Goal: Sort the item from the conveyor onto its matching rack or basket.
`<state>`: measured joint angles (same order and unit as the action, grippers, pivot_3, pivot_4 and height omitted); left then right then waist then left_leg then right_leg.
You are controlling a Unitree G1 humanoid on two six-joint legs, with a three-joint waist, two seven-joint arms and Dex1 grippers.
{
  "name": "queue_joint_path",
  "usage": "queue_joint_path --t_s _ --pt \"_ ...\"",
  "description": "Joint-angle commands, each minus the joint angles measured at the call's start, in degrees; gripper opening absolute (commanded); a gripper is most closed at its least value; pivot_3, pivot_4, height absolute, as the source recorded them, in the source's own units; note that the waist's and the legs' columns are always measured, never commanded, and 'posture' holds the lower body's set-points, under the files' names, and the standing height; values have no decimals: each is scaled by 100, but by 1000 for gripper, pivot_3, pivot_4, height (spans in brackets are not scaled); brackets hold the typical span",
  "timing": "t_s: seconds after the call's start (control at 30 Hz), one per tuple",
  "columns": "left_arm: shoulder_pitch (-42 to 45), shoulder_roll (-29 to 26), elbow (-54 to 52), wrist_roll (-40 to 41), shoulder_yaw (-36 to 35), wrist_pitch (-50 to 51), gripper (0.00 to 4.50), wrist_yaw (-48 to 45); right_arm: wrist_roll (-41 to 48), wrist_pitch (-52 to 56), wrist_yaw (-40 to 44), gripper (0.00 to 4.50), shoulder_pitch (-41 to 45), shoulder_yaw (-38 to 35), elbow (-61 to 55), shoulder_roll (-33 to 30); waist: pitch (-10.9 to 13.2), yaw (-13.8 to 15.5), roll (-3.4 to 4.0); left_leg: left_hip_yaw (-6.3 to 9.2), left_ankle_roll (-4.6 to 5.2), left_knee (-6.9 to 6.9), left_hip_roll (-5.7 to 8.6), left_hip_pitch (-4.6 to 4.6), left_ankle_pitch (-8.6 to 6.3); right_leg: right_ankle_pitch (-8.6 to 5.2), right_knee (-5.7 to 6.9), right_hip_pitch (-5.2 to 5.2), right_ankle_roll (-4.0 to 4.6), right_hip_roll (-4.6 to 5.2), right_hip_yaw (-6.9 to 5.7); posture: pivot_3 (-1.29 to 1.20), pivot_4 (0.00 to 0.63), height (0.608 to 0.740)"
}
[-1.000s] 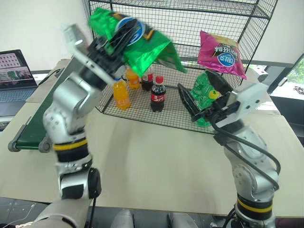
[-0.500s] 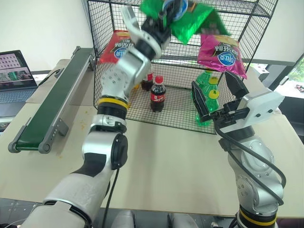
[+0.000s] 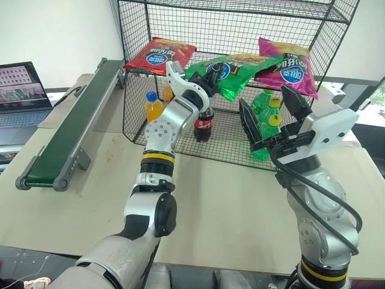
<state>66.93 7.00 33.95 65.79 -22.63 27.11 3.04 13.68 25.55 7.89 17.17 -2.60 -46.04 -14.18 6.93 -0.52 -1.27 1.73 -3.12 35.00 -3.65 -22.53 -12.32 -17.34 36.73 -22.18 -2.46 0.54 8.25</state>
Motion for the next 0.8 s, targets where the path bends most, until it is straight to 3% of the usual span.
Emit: queue_joint_path --t_s 0.03,0.5,0.8 --pt "260 264 -258 -229 -124 -445 89 415 23 45 1 4500 84 -32 -163 -33 0 -12 0 0 0 -1 0 1 0 0 1 0 0 0 0 0 150 740" --pt "1476 464 1409 -790 -409 -1612 89 256 -139 343 -169 4500 -32 96 -358 -9 1 15 -1 3 0 -4 9 -1 3 -2 -2 1 -4 1 3 0 150 740" --pt "1150 746 634 -1607 104 -2074 89 794 -167 341 -195 4500 -51 102 -366 28 1 -3 -1 3 -3 -6 8 0 6 -2 0 0 -5 1 3 0 150 740"
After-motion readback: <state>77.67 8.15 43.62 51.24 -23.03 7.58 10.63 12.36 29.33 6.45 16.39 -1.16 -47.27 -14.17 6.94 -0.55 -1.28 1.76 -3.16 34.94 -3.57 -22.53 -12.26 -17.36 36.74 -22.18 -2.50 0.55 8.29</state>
